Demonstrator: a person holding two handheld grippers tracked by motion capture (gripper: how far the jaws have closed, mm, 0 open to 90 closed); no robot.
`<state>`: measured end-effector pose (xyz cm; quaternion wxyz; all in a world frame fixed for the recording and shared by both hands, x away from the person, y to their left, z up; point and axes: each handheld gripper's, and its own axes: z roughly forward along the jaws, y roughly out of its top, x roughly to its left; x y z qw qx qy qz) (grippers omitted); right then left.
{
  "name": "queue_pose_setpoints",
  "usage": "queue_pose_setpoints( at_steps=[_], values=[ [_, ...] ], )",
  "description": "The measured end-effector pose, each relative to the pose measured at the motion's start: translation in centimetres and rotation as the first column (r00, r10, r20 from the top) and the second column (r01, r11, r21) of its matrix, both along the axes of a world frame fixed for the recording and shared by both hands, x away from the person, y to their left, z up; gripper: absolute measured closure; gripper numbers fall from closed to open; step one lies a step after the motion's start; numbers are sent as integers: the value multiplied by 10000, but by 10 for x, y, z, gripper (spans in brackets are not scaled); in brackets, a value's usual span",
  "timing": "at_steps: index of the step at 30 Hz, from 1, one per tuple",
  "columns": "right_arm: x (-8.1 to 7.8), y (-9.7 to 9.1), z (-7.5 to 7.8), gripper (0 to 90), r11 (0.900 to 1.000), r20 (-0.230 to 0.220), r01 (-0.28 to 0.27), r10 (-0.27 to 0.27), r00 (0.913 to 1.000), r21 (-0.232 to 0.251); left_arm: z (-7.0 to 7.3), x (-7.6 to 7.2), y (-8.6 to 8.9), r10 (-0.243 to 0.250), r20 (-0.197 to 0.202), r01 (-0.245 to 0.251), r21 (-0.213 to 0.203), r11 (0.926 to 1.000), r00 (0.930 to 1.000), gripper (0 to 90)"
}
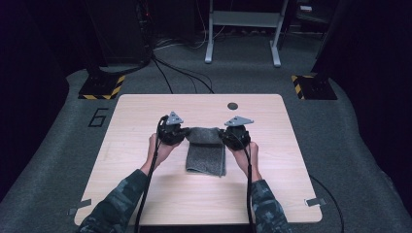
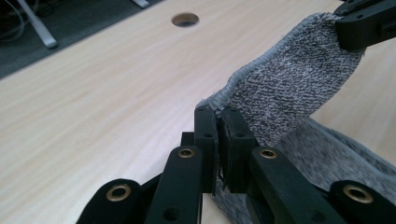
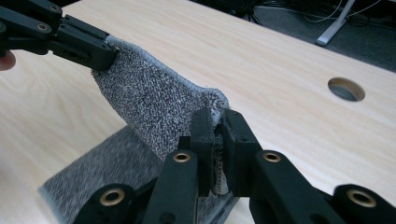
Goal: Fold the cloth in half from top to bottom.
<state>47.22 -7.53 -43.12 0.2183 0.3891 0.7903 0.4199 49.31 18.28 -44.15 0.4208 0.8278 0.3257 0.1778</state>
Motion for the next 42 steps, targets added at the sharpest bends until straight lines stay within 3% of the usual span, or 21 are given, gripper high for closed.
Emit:
queue_pose_setpoints(
  at_steps=[10, 16, 24, 25, 31, 34, 36, 38, 42],
  values=[
    [-28, -4, -25, 837, 9997, -253, -197, 194, 9995, -116, -19, -18, 1, -416, -401, 416, -3, 9991, 9983, 849],
    [-40, -7, -45, 834, 9999, -669, -153, 149, 9976, -58, -34, -27, 0, -640, -748, 646, 61, 9979, 9951, 844],
    [-51, -8, -56, 824, 9995, -811, -215, 195, 9965, -239, -49, -35, 1, -739, -1331, 746, 4, 9972, 9883, 818],
    [-53, -8, -57, 817, 9993, -833, -216, 190, 9963, -306, -50, -35, 1, -783, -1224, 793, 34, 9968, 9894, 809],
    [-66, -13, -55, 761, 9994, -957, -248, 224, 9952, -239, -50, -45, 9, -967, -1855, 992, 45, 9951, 9779, 623],
    [-76, -20, -49, 686, 9994, -865, -341, 331, 9957, -108, -43, -53, 18, -959, -1910, 977, -2, 9952, 9769, 536],
    [-81, -25, -44, 628, 9995, -761, -324, 328, 9966, 56, -37, -57, 24, -819, -1748, 831, -7, 9965, 9812, 461],
    [-85, -30, -39, 594, 9995, -445, -247, 256, 9987, 198, -31, -61, 31, -503, -1597, 465, -280, 9985, 9859, 412],
    [-80, -35, -34, 499, 9992, -326, 3, 10, 9995, 392, -23, -57, 36, -121, -1328, 51, -528, 9986, 9911, 338]
  ],
)
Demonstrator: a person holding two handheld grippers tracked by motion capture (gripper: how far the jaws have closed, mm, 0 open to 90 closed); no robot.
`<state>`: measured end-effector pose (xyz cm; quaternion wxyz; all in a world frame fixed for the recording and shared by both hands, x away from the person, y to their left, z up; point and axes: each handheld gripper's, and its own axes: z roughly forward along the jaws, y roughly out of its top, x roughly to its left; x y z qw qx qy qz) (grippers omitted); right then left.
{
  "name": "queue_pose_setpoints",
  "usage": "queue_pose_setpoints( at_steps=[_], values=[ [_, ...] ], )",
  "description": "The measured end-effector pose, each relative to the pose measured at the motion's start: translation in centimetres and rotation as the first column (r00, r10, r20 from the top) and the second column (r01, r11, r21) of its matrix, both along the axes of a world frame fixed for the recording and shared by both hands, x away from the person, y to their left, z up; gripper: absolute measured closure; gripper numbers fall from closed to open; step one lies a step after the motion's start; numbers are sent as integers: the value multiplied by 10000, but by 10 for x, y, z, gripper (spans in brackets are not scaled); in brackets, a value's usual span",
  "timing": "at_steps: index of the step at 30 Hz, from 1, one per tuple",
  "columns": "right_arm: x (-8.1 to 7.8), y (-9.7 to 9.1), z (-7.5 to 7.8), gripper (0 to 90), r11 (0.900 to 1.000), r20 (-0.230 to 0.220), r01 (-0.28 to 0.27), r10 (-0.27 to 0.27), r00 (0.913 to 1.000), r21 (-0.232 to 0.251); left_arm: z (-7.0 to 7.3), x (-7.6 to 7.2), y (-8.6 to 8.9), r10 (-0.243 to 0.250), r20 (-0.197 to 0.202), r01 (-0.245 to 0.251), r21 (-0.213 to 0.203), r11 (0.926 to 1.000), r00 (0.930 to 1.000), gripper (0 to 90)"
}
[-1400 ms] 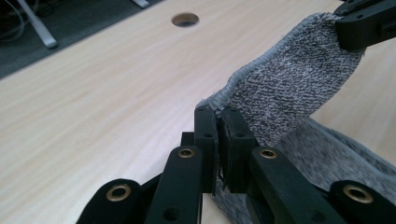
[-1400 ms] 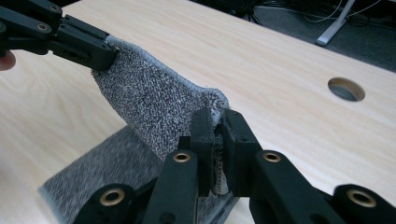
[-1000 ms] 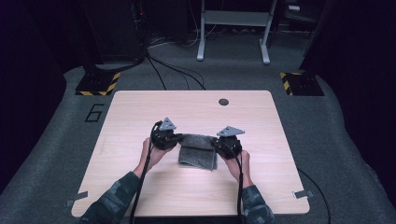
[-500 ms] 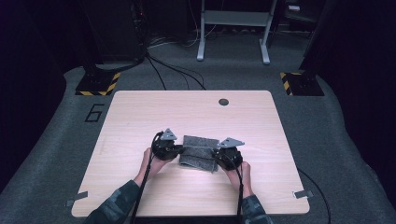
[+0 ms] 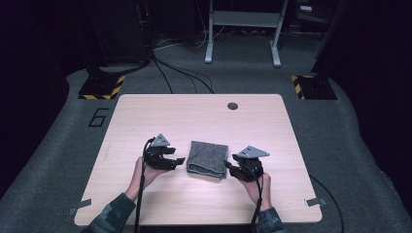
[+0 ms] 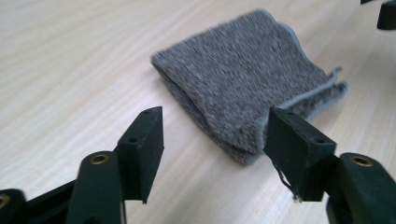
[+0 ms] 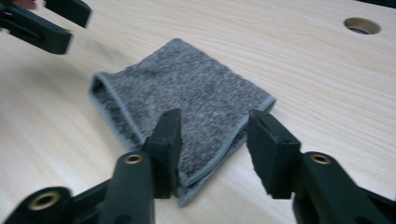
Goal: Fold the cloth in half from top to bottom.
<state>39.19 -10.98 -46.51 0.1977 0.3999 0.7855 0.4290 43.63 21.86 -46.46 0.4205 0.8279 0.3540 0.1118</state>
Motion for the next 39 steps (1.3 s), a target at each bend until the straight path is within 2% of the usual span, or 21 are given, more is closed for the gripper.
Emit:
queue_pose_setpoints(
  at_steps=[2, 4, 8, 9, 11, 12, 13, 15, 16, 17, 19, 22, 25, 30, 35, 38, 39],
  values=[
    [8, 3, -1, 452, 9996, -205, 259, -260, 9995, -63, -1, 7, -7, 75, 160, -77, 148, 9999, 9998, 315],
    [16, 11, -6, 358, 9992, -505, 371, -377, 9980, -129, -4, 13, -17, 74, 183, -82, 473, 9988, 9998, 291],
    [29, 27, -23, 278, 9958, -919, 373, -450, 9948, -835, -19, 19, -35, -47, 99, 35, 1184, 9930, 9999, 272],
    [31, 30, -29, 258, 9926, -997, 313, -431, 9941, -1174, -23, 18, -36, -64, 55, 56, 1291, 9916, 10000, 268],
    [31, 33, -37, 247, 9913, -1292, 302, -468, 9905, -1280, -32, 11, -37, -54, 120, 34, 1565, 9877, 9999, 264],
    [31, 32, -41, 232, 9878, -1235, 358, -548, 9908, -1516, -35, 7, -37, -151, 13, 146, 1710, 9852, 9999, 264],
    [31, 30, -45, 227, 9853, -1243, 379, -591, 9905, -1666, -39, 3, -38, -212, 107, 189, 1846, 9826, 9997, 264],
    [33, 27, -49, 212, 9871, -1378, 370, -588, 9887, -1558, -45, -3, -40, -166, 113, 141, 1946, 9808, 9998, 264],
    [34, 25, -50, 207, 9861, -1387, 337, -567, 9887, -1626, -47, -6, -41, -284, 28, 272, 2007, 9793, 9996, 264],
    [36, 24, -52, 203, 9874, -1432, 311, -536, 9882, -1550, -49, -7, -42, -229, 170, 191, 1957, 9805, 9996, 264],
    [38, 23, -52, 194, 9878, -1505, 350, -581, 9869, -1518, -50, -9, -43, -75, 194, 36, 1904, 9817, 9998, 264],
    [43, 22, -54, 175, 9882, -1423, 253, -471, 9887, -1511, -50, -11, -43, 108, 108, -125, 1817, 9833, 9999, 264],
    [47, 22, -55, 169, 9900, -1556, 144, -364, 9871, -1406, -51, -15, -41, 146, 33, -149, 1733, 9848, 9999, 265],
    [43, 25, -56, 172, 9904, -1552, 0, -217, 9876, -1385, -52, -22, -36, 220, 142, -240, 1683, 9854, 9997, 265],
    [34, 26, -55, 172, 9892, -1436, 63, -276, 9892, -1463, -53, -22, -35, 223, 57, -229, 1538, 9878, 9997, 264],
    [34, 26, -56, 163, 9902, -1456, 190, -393, 9886, -1387, -52, -21, -34, 200, 74, -209, 1602, 9869, 9998, 261],
    [35, 25, -56, 148, 9895, -1397, 77, -281, 9898, -1440, -52, -21, -34, 233, 65, -240, 1531, 9879, 9997, 255]
  ],
)
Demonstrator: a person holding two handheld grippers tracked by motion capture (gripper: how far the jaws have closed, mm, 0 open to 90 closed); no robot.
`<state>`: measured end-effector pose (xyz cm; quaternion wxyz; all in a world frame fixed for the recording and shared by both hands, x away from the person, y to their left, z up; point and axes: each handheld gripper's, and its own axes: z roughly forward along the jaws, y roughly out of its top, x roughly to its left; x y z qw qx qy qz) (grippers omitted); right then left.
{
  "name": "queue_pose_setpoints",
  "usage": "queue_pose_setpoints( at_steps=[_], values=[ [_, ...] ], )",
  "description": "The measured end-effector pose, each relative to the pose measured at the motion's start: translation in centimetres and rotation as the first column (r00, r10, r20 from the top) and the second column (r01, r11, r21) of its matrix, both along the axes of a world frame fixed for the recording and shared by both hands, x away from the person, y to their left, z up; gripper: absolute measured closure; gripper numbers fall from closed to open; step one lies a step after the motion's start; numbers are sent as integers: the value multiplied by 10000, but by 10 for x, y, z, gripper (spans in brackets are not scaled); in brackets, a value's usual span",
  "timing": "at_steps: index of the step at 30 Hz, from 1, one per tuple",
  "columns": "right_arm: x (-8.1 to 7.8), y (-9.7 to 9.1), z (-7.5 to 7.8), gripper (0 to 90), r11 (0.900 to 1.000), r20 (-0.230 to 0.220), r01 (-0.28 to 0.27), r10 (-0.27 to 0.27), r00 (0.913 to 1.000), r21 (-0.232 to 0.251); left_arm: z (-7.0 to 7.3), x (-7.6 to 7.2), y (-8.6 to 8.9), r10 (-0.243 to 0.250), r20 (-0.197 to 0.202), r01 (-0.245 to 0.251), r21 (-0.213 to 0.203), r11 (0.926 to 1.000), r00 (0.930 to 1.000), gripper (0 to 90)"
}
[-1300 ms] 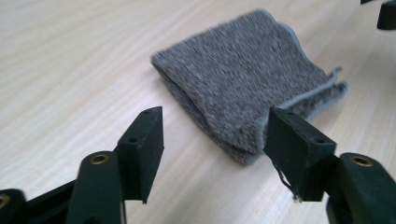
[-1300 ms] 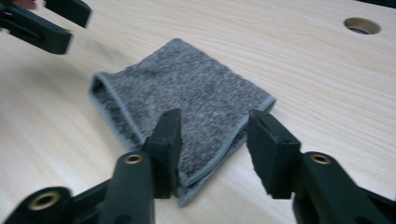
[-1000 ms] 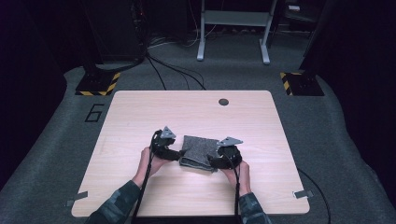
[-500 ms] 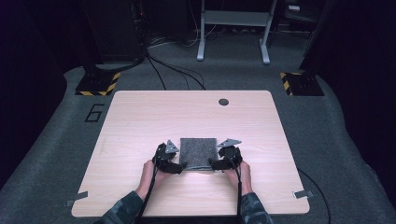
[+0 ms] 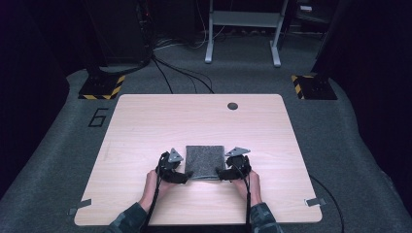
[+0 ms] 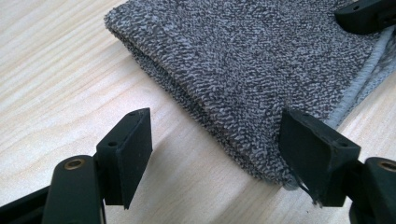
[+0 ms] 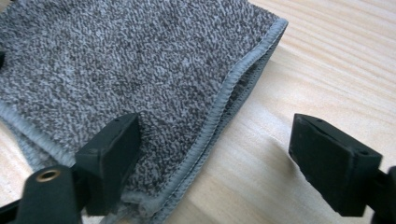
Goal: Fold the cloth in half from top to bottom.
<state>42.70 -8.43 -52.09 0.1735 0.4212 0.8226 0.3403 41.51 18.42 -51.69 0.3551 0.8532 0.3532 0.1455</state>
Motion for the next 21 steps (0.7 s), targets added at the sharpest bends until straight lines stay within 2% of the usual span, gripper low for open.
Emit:
queue_pose_setpoints(
  at_steps=[2, 3, 4, 6, 8, 9, 10, 11, 14, 16, 18, 19, 21],
  values=[
    [1, 0, 1, 139, 10000, -38, 12, -12, 10000, -10, 2, 0, 2, 88, 75, -89, 108, 9999, 9999, 210],
    [1, 0, 2, 137, 10000, 54, -2, 3, 10000, -58, 3, 0, 3, 277, 148, -275, -103, 9996, 9995, 192],
    [0, -1, 3, 130, 10000, 42, 37, -37, 10000, 10, 6, -1, 5, 299, 87, -297, -209, 9993, 9995, 177],
    [-2, -5, 8, 115, 9998, 181, 106, -109, 9998, 193, 10, -3, 11, 498, 271, -489, -341, 9982, 9984, 153],
    [-5, -13, 13, 103, 9990, 322, 136, -150, 9994, 428, 15, -6, 19, 605, 262, -589, -595, 9965, 9978, 148],
    [-7, -18, 16, 100, 9980, 412, 242, -267, 9988, 582, 18, -8, 25, 736, 420, -706, -681, 9952, 9964, 146],
    [-9, -24, 19, 88, 9969, 456, 368, -400, 9982, 691, 20, -10, 30, 745, 442, -716, -631, 9954, 9962, 139],
    [-10, -28, 21, 86, 9963, 524, 437, -476, 9975, 734, 22, -12, 36, 866, 461, -829, -776, 9935, 9952, 135],
    [-17, -46, 27, 74, 9945, 794, 770, -826, 9934, 706, 27, -18, 55, 1236, 666, -1185, -755, 9901, 9901, 112],
    [-23, -59, 28, 67, 9923, 881, 1097, -1145, 9895, 572, 27, -22, 71, 1544, 750, -1501, -595, 9869, 9852, 86],
    [-28, -72, 27, 64, 9880, 956, 1498, -1527, 9836, 365, 23, -26, 90, 2005, 697, -1965, -596, 9787, 9772, 75],
    [-30, -80, 26, 65, 9853, 1015, 1685, -1705, 9801, 276, 19, -27, 100, 2317, 622, -2279, -616, 9717, 9708, 69],
    [-35, -94, 22, 62, 9760, 917, 2166, -2178, 9717, 228, 14, -29, 115, 2629, 524, -2604, -498, 9642, 9634, 64]
  ],
)
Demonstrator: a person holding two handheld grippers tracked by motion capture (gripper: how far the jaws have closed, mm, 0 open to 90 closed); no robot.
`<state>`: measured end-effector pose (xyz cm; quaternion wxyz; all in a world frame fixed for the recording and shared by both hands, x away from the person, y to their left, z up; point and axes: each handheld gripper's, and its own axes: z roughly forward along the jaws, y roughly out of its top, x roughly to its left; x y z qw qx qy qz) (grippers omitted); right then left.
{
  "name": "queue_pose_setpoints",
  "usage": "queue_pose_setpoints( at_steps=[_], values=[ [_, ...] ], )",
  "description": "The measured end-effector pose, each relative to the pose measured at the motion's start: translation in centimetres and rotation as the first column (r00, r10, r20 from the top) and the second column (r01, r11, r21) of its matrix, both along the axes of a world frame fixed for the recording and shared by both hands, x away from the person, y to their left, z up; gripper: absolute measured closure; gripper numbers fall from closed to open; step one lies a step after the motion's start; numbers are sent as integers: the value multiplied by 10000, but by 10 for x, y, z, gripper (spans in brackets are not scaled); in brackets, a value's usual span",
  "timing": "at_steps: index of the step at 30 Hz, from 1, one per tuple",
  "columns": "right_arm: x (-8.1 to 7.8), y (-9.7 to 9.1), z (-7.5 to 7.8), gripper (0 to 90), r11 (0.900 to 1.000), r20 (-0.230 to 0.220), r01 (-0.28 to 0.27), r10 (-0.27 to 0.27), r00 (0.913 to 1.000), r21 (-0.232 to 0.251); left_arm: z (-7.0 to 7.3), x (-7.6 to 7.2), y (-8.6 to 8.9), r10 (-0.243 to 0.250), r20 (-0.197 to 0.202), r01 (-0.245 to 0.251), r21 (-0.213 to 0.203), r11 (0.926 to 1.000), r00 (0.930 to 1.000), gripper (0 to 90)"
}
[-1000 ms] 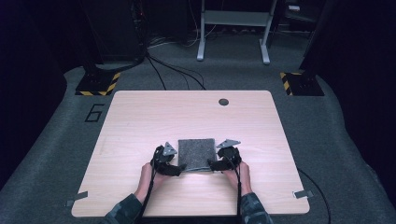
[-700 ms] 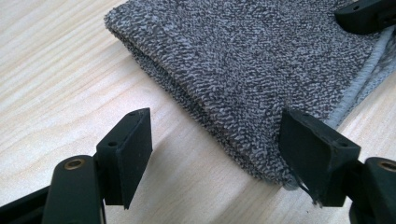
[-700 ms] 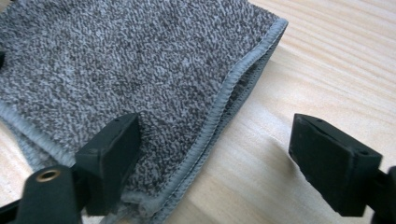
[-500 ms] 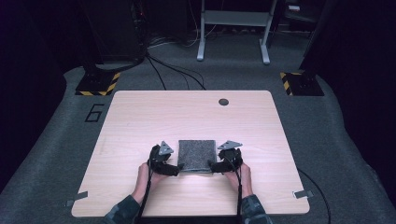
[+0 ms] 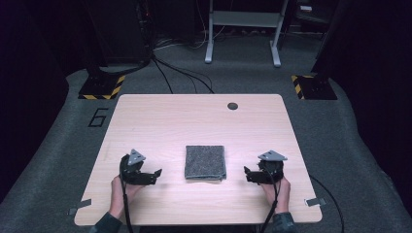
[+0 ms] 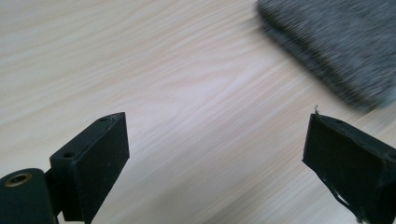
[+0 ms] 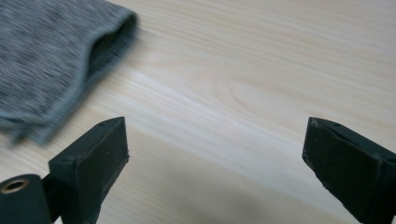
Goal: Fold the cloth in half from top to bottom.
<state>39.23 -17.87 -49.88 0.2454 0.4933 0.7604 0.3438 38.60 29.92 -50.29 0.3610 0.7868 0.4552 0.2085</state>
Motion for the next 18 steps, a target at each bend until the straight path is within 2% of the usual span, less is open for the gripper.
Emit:
queue_pose_setpoints(
  at_steps=[4, 5, 8, 9, 10, 11, 13, 18],
  values=[
    [-9, -30, -10, 59, 9975, -152, 696, -697, 9975, -91, -11, -4, 27, 509, -265, -505, 149, 9986, 9984, 75],
    [-10, -36, -13, 57, 9961, -254, 876, -880, 9958, -129, -13, -4, 33, 572, -451, -563, 210, 9982, 9973, 75],
    [-15, -52, -20, 54, 9907, -424, 1334, -1344, 9900, -247, -21, -4, 47, 845, -664, -830, 249, 9962, 9942, 71],
    [-17, -56, -22, 53, 9894, -494, 1424, -1436, 9884, -270, -23, -5, 50, 941, -653, -936, 117, 9955, 9934, 65],
    [-18, -59, -25, 49, 9880, -501, 1520, -1531, 9869, -261, -25, -5, 53, 984, -641, -973, 196, 9951, 9931, 64],
    [-19, -61, -28, 29, 9876, -558, 1545, -1558, 9862, -269, -25, -6, 54, 1022, -607, -1011, 216, 9946, 9929, 61],
    [-20, -64, -30, 11, 9878, -675, 1558, -1555, 9855, -15, -28, -7, 56, 1238, -275, -1233, 186, 9922, 9919, 54],
    [-19, -63, -31, 0, 9891, -807, 1470, -1463, 9859, 20, -28, -7, 57, 1229, -367, -1218, 292, 9921, 9917, 44]
  ],
)
